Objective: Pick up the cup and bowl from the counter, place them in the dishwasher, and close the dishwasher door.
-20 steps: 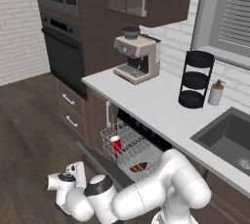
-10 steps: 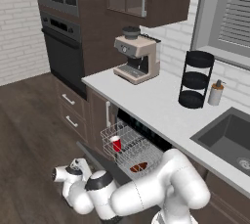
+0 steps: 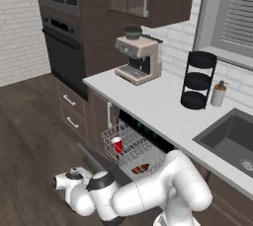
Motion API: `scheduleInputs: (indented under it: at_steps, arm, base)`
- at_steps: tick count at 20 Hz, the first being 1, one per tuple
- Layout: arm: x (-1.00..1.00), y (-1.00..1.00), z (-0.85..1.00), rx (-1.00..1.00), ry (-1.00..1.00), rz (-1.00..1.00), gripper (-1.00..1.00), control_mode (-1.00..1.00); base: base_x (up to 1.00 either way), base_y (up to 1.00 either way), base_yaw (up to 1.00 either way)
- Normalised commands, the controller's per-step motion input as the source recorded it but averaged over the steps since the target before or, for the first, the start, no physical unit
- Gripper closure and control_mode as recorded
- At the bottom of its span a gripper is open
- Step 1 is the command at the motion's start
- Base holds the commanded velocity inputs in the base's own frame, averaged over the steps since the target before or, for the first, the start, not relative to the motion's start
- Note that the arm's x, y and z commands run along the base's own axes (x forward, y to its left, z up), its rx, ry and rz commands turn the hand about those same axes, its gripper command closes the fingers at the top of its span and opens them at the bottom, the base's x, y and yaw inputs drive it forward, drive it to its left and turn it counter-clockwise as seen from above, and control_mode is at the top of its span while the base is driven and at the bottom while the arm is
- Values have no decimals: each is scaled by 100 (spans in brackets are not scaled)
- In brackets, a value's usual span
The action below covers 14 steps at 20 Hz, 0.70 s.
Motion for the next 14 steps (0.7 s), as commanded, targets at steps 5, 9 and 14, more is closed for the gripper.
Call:
scheduleInputs:
  at_steps: [5,9,14]
  arm:
    - [52,-37,-100,-42,29,1,-100,-100]
    - [79,-76,-61,-17,13,-1,-100,-100]
    - [97,-100,-43,-6,10,-14,-100,-100]
  base:
    - [0,0,0]
    - [0,0,0]
    - [0,0,0]
